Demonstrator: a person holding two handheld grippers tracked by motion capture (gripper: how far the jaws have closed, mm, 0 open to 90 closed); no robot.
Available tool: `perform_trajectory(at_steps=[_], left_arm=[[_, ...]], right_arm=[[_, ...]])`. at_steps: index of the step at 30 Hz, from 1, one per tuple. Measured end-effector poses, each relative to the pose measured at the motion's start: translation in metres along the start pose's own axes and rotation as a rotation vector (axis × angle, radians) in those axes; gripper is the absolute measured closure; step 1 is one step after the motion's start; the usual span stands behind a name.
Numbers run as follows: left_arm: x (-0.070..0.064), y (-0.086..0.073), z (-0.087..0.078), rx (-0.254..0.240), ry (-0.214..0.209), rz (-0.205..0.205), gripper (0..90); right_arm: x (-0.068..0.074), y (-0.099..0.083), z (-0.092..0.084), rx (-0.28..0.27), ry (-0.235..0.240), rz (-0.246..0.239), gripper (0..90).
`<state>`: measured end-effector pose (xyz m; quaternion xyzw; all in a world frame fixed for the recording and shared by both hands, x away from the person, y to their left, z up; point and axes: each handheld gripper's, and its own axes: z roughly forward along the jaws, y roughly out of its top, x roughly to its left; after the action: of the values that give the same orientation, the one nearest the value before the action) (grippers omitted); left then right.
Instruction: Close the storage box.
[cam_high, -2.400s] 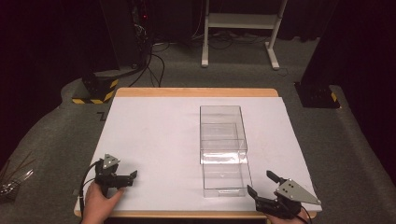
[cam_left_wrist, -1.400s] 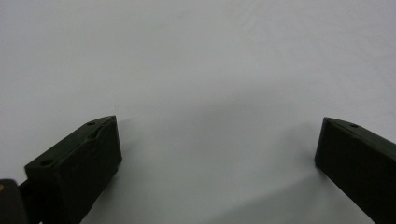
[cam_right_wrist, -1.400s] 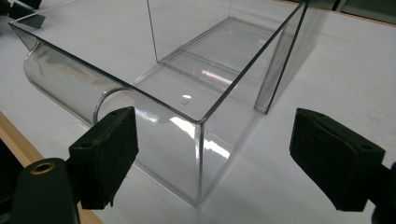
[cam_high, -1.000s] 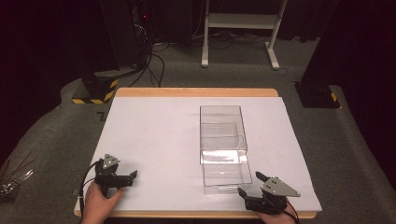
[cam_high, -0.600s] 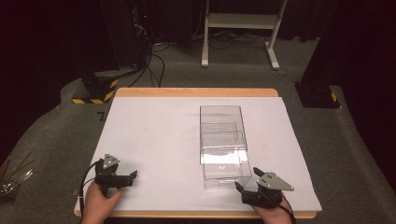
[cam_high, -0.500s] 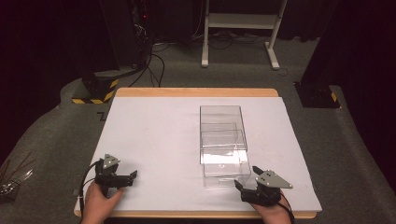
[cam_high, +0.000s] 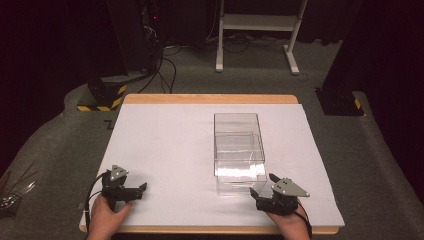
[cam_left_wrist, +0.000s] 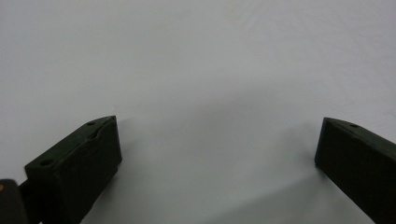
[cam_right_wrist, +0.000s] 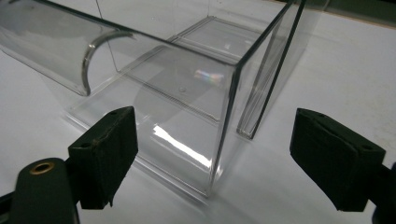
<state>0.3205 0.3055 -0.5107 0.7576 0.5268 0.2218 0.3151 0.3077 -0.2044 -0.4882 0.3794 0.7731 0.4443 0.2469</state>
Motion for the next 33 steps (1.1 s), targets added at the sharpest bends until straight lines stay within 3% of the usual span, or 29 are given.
perform_trajectory(at_steps=[8,21,33], left_arm=[[0.0,0.0,0.0,0.0,0.0,0.0,0.6],[0.0,0.0,0.0,0.0,0.0,0.0,0.6],[0.0,0.0,0.0,0.0,0.0,0.0,0.6]], right_arm=[[-0.004,0.0,0.005,0.01,-0.005,0.002,14.8],[-0.016,0.014,0.029,0.014,-0.033,0.024,14.8],[-0.02,0.015,0.033,0.02,-0.03,0.039,14.6]])
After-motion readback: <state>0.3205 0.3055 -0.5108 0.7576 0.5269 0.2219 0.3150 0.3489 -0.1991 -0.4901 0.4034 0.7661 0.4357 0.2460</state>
